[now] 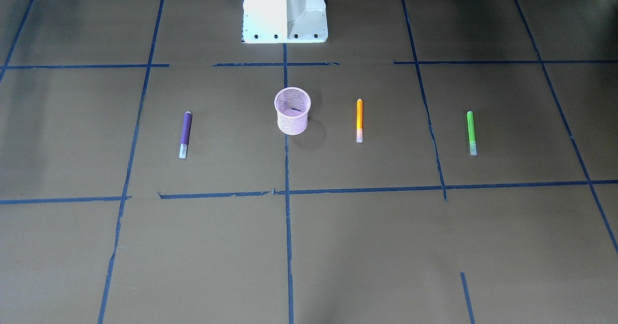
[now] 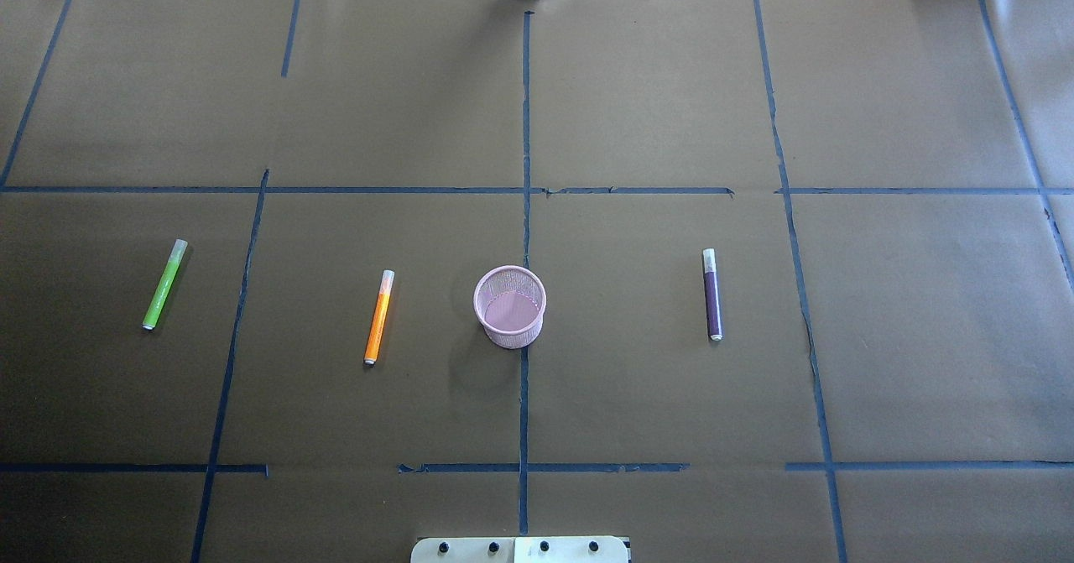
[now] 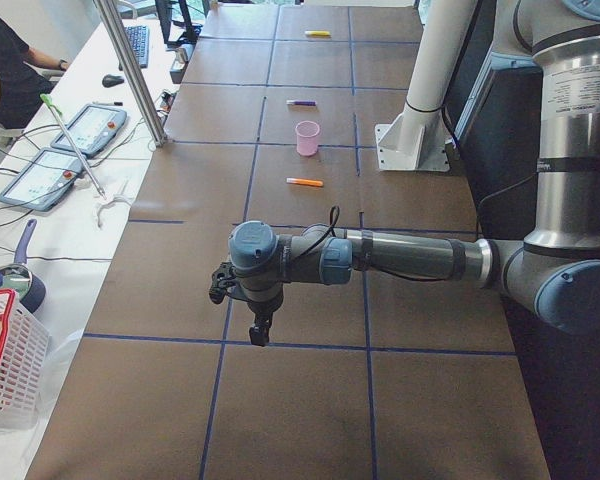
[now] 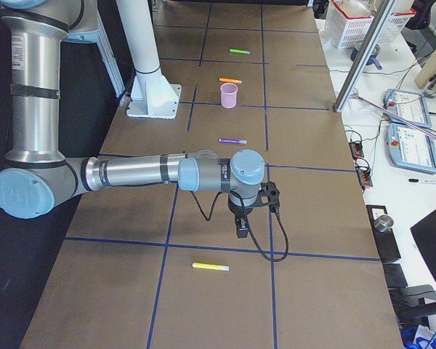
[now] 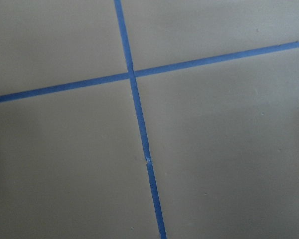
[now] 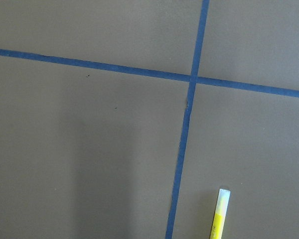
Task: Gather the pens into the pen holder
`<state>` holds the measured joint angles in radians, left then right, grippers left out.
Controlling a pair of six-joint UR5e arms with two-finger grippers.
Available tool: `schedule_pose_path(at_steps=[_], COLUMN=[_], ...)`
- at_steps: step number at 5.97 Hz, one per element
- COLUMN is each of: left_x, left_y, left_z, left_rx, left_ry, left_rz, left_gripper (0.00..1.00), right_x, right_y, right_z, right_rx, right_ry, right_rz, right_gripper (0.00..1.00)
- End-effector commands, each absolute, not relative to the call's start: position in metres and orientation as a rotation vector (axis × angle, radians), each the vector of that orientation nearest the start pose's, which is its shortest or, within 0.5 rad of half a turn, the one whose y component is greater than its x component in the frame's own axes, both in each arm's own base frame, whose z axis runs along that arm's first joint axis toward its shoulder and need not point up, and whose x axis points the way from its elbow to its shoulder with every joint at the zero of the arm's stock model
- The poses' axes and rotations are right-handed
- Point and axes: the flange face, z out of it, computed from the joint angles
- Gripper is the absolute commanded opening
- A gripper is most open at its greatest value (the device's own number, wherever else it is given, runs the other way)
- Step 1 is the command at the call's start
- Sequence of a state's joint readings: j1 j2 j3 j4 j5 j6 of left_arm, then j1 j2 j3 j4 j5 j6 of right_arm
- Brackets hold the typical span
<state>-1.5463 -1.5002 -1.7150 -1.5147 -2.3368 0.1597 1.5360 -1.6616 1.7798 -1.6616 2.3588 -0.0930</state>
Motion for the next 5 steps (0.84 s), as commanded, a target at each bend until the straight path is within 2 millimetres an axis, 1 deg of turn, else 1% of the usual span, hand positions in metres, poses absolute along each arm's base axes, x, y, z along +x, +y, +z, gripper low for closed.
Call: schedule_pose_path(at_steps=[1, 2, 3, 5], left_x=[-0.054, -0.054, -0.054, -0.053], left_y=[-0.457, -0.443, -0.444, -0.437], left_z=[0.623, 0.634, 0.627, 0.629], left_rx=[0.071, 0.056, 0.064, 0.071], left_ry=[0.762, 0.763, 0.756, 0.761], left_rz=[0.181, 0.174, 0.179, 0.189], left_gripper=[1.0, 1.0, 1.0, 1.0], right_x=[0.051, 0.051, 0.051, 0.051], right_y=[-0.45, -0.445, -0.445, -0.444], right_z=[0.608, 0.613, 0.611, 0.611], right_rx=[0.05, 0.048, 0.056, 0.057], right_ry=[-0.756, -0.754, -0.754, -0.757], right_rz=[-0.129, -0.132, -0.138, -0.143], right_gripper=[1.0, 1.0, 1.0, 1.0])
